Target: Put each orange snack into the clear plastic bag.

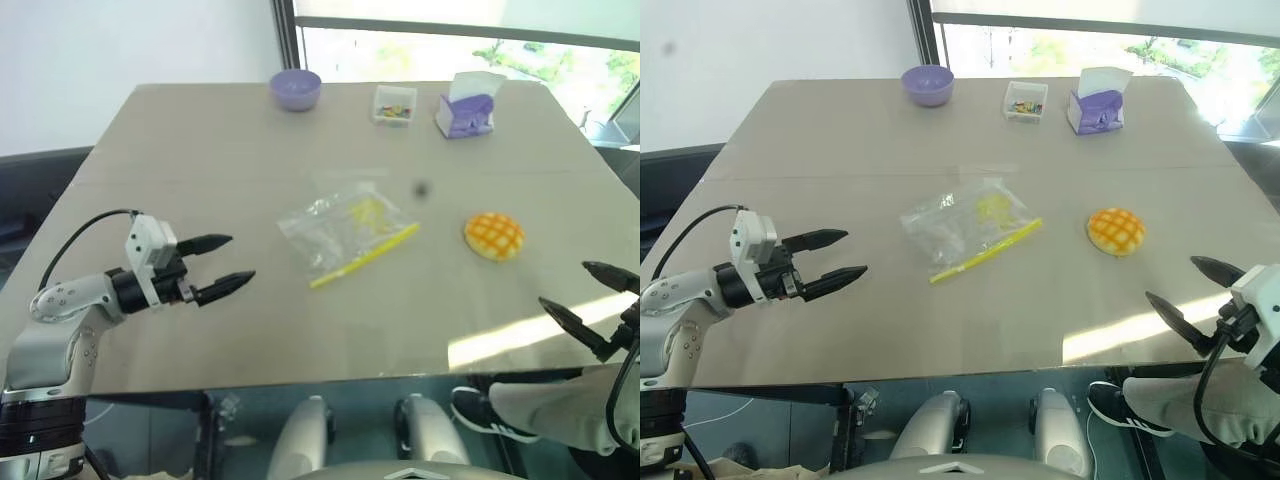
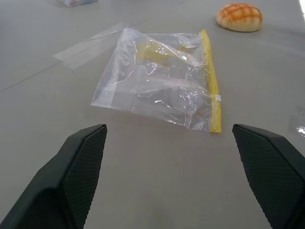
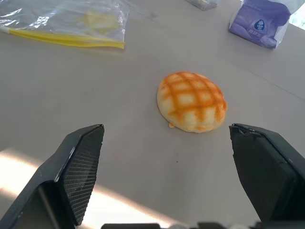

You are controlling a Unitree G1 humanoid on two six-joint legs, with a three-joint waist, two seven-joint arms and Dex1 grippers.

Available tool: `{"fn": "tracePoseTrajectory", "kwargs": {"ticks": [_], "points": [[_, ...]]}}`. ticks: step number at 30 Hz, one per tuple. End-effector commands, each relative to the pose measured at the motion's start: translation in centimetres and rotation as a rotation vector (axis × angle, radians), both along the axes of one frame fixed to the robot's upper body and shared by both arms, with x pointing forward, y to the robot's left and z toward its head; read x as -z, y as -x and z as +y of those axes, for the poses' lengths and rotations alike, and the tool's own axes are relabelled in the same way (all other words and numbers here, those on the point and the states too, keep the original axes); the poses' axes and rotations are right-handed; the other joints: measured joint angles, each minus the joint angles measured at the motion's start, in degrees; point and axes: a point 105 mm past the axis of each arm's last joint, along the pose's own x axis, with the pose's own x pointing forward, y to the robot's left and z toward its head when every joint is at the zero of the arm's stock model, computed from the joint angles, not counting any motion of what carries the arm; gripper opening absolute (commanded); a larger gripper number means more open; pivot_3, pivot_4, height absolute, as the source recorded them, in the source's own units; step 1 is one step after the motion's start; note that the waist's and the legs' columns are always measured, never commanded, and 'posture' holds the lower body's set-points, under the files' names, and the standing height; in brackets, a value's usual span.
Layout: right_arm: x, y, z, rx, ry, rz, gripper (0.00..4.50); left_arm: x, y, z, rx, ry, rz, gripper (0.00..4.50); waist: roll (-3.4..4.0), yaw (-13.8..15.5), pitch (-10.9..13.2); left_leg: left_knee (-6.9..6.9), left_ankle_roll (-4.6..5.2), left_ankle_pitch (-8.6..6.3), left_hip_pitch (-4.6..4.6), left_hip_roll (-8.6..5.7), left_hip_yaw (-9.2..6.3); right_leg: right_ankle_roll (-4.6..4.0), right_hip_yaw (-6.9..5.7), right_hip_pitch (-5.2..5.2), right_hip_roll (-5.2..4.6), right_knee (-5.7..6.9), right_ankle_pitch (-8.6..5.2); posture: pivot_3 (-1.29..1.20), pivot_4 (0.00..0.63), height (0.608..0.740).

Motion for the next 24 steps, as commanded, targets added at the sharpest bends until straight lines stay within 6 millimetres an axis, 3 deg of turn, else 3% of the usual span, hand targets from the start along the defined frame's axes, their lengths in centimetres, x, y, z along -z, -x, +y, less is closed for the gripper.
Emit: {"fn": "tracePoseTrajectory", "kwargs": {"ticks": [1,11,17,24], "points": [[-1.2,-0.1,0.5,-0.015,0.017,-0.045,4.50,-1.0,-0.3,0.0,0.006,-0.007,-0.037,4.46,0.00,0.00,0.00,0.00,0.00,0.00,0.00,0.00,0.00,0.00,0.00,0.00,0.00,0.00,0.00,0.00,0.150,0.740],[-1.7,-1.3,1.8,-0.030,0.005,-0.090,4.50,-1.1,-1.1,-1.6,0.015,0.040,-0.031,4.46,-0.01,-0.02,0.01,0.01,0.00,0.00,0.00,-0.01,0.00,0.07,0.01,0.00,0.00,0.01,0.05,0.00,0.150,0.740],[-2.3,-2.2,2.9,-0.051,-0.009,-0.131,4.50,-1.5,-2.5,-2.1,-0.110,0.082,-0.045,4.46,-0.03,0.00,0.02,0.02,0.00,0.00,0.00,-0.01,-0.02,0.21,0.00,0.00,0.00,0.04,0.14,0.00,0.150,0.740],[-2.2,-2.4,5.7,-0.139,-0.037,-0.139,4.50,0.7,-1.0,-3.3,-0.151,0.250,0.567,4.46,-0.08,-0.20,0.06,0.03,0.00,0.00,0.00,-0.01,-0.09,0.26,-0.04,-0.02,0.03,0.11,0.14,0.00,0.150,0.740]]}}
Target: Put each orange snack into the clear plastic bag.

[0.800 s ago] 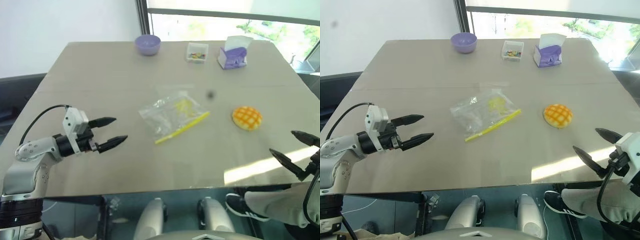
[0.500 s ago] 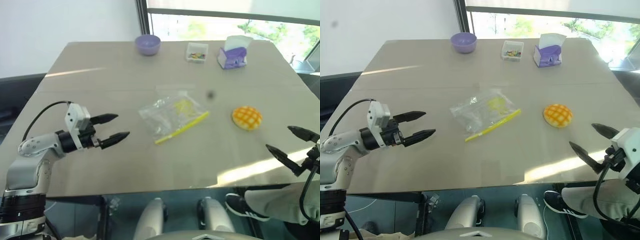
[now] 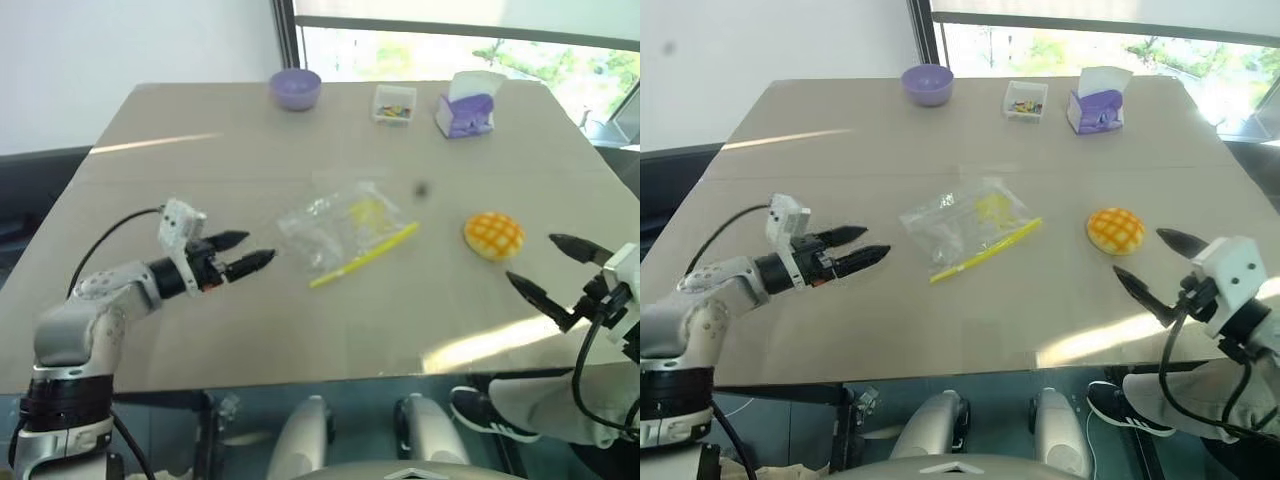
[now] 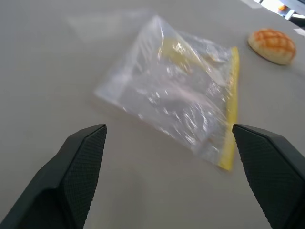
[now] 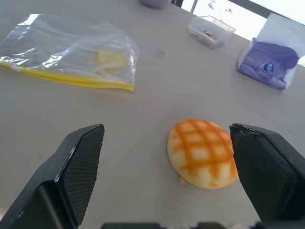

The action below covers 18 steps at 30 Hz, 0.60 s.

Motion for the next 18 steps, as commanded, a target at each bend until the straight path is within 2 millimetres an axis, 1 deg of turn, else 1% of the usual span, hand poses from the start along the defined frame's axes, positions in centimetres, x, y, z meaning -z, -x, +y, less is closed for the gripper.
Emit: {"fn": "tracePoseTrajectory", "kwargs": {"ticks": [1,4,6,8,15,18], "points": [[-0.8,0.3,2.0,-0.067,0.001,-0.044,4.50,0.0,1.1,-1.2,0.031,0.109,0.224,4.46,0.00,0.02,0.01,0.00,0.00,0.00,0.00,0.00,0.00,0.00,0.00,0.00,0.00,0.00,0.00,0.00,0.150,0.740],[-0.8,0.7,3.6,-0.139,0.002,-0.053,4.50,0.6,1.1,-1.9,0.022,0.166,0.331,4.46,-0.01,0.02,0.01,0.02,0.00,0.00,0.00,-0.02,0.00,0.01,0.00,0.01,-0.01,0.01,0.00,0.00,0.150,0.740],[-0.8,1.0,4.7,-0.182,0.007,-0.063,4.50,0.8,0.1,-2.4,-0.020,0.210,0.372,4.46,-0.05,0.06,0.03,0.03,0.00,0.00,0.01,-0.03,-0.01,0.00,0.00,0.01,-0.01,0.02,0.00,0.00,0.150,0.740],[-0.6,1.0,5.3,-0.191,0.009,-0.069,4.50,1.4,-0.9,-3.1,-0.059,0.232,0.417,4.46,-0.13,0.18,0.06,0.06,0.00,0.01,0.01,-0.04,-0.07,0.00,-0.04,0.03,0.00,0.04,0.01,0.00,0.150,0.740],[0.0,1.4,5.7,-0.172,0.012,-0.072,4.50,3.6,-3.1,-4.5,-0.174,0.209,0.497,4.46,-0.16,0.32,0.03,0.08,-0.02,0.01,0.03,-0.11,-0.05,-0.01,0.01,0.04,-0.04,0.06,0.02,0.00,0.150,0.740],[0.0,1.5,5.5,-0.145,0.014,-0.077,4.50,4.0,-3.8,-6.0,-0.168,0.228,0.520,4.46,-0.11,0.44,-0.01,0.08,-0.02,0.01,0.17,-0.12,-0.08,-0.01,-0.01,0.17,-0.05,0.09,0.03,0.00,0.150,0.740]]}}
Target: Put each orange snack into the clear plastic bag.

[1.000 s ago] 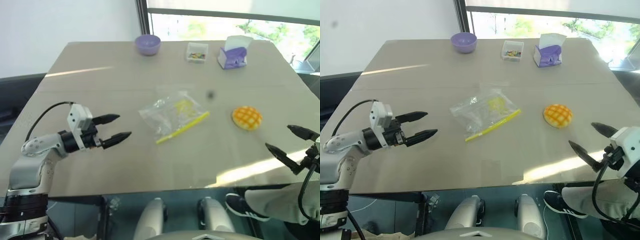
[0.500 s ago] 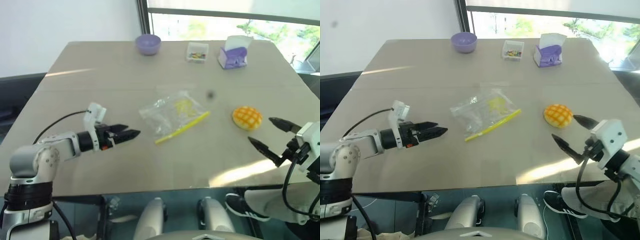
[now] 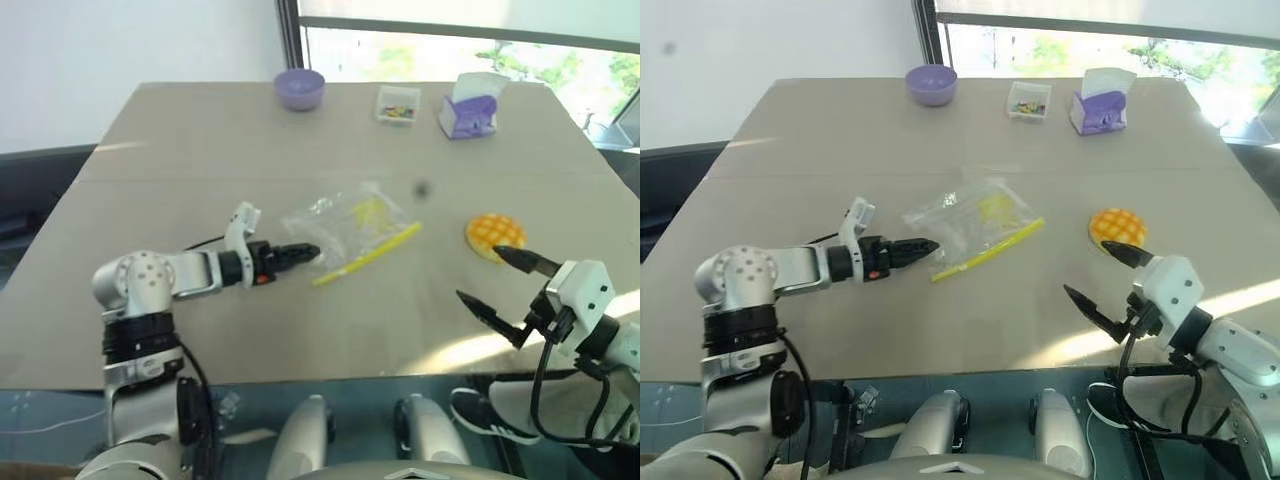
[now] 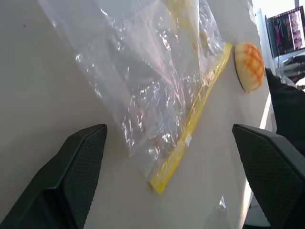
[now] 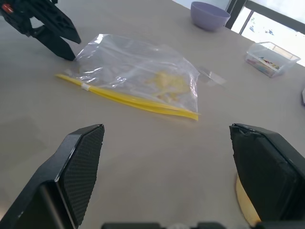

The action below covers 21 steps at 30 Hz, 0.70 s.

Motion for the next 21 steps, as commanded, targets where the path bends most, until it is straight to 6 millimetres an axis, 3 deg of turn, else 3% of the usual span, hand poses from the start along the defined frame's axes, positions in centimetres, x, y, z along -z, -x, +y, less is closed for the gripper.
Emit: {"fn": "tracePoseTrajectory", "kwargs": {"ticks": [1,2,4,11,17,21], "points": [[-1.0,0.4,0.3,0.009,0.011,-0.062,4.50,1.8,-0.7,-0.6,-0.043,-0.026,0.079,4.46,0.00,0.13,-0.01,0.00,0.00,0.00,0.13,0.00,0.00,0.00,0.00,0.13,0.00,0.00,0.00,0.00,0.150,0.740],[-0.9,0.5,0.3,0.015,0.013,-0.063,4.50,2.0,-1.0,-1.0,-0.052,-0.017,0.092,4.46,0.00,0.36,-0.01,0.00,0.00,0.00,0.29,-0.01,0.00,-0.01,-0.01,0.28,0.00,-0.01,-0.01,0.00,0.150,0.740],[-0.8,0.5,0.3,0.026,0.011,-0.068,4.50,2.1,-1.6,-1.7,-0.062,0.024,0.125,3.56,-0.01,0.44,-0.02,-0.02,0.00,-0.01,0.64,-0.01,0.00,-0.03,-0.03,0.67,-0.02,-0.08,-0.22,0.00,0.150,0.740],[0.2,0.4,0.5,0.051,0.028,-0.076,4.50,2.0,-3.0,-3.2,-0.118,0.133,0.193,0.08,-0.06,1.12,0.00,-0.01,0.00,-0.01,0.55,-0.06,-0.03,0.01,-0.04,0.65,-0.04,-0.12,-0.02,0.00,0.150,0.740],[1.5,-0.9,0.9,0.086,0.090,-0.105,4.50,0.1,-3.5,-4.3,-0.116,0.266,0.211,0.03,-0.12,1.04,0.04,-0.03,0.00,-0.01,0.54,-0.07,-0.04,0.04,-0.06,0.63,-0.05,-0.12,-0.04,0.00,0.150,0.740],[3.5,-3.7,0.7,0.114,0.192,-0.088,4.50,-3.1,-4.3,-4.7,-0.098,0.362,0.158,0.03,-0.58,0.66,0.33,-0.03,-0.01,0.00,0.51,-0.07,-0.04,0.03,-0.07,0.59,-0.05,-0.13,-0.02,0.00,0.150,0.740]]}}
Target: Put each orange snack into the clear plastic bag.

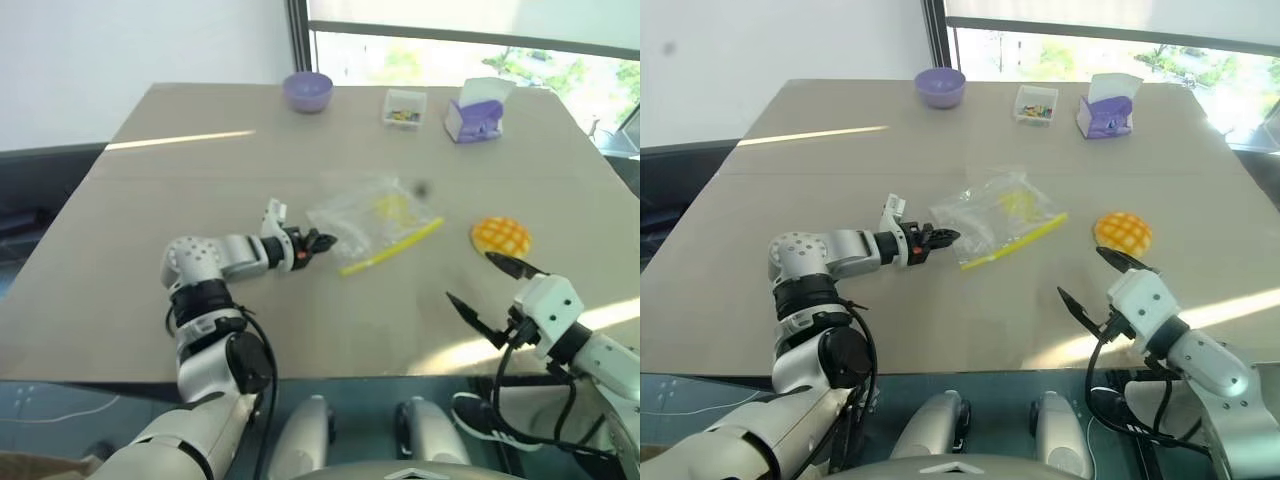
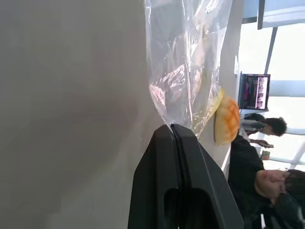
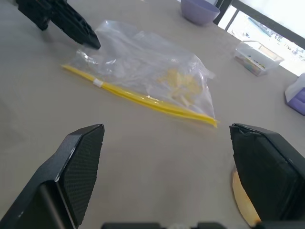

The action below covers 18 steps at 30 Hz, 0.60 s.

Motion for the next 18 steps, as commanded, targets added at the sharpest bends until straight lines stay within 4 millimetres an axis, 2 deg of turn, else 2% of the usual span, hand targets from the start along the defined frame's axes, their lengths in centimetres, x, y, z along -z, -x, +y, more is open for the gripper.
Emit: {"fn": "tracePoseTrajectory", "kwargs": {"ticks": [1,3,7,11,18], "points": [[1.1,-2.1,0.0,0.009,0.095,-0.010,4.50,-3.8,-0.8,-0.5,0.012,0.086,-0.089,0.03,-0.18,-0.31,0.13,0.00,-0.01,0.01,-0.03,0.00,-0.02,-0.01,-0.01,-0.03,0.00,0.00,0.01,0.00,0.150,0.740],[1.1,-3.1,0.5,0.004,0.108,-0.043,4.50,-4.3,-0.9,-0.5,0.010,0.100,-0.094,0.03,-0.16,-0.71,0.14,-0.02,-0.02,0.00,-0.02,0.00,-0.02,-0.02,-0.01,-0.04,0.00,0.00,0.01,0.00,0.150,0.740],[1.3,-6.1,2.1,-0.001,0.261,-0.190,4.50,-6.0,-1.2,-0.6,0.010,0.130,-0.126,0.03,-0.14,-1.23,0.20,-0.08,-0.12,0.06,-0.03,0.01,0.00,-0.01,0.03,-0.09,0.00,-0.01,0.01,0.00,0.150,0.740],[1.3,-10.0,3.8,0.047,0.410,-0.329,4.50,-7.2,-1.3,-0.7,0.003,0.155,-0.140,0.03,-0.22,-1.58,0.26,-0.05,-0.46,0.25,-0.69,-0.03,0.02,0.01,0.17,-0.84,-0.06,0.11,0.04,0.00,0.150,0.740],[2.3,-13.0,6.1,0.060,0.463,-0.377,4.50,-8.1,-1.3,-1.0,-0.012,0.183,-0.136,0.03,-0.22,-1.29,0.26,-0.15,-0.64,0.34,-0.78,-0.10,-0.03,-0.01,0.07,-0.88,-0.14,0.07,0.04,0.00,0.150,0.740]]}}
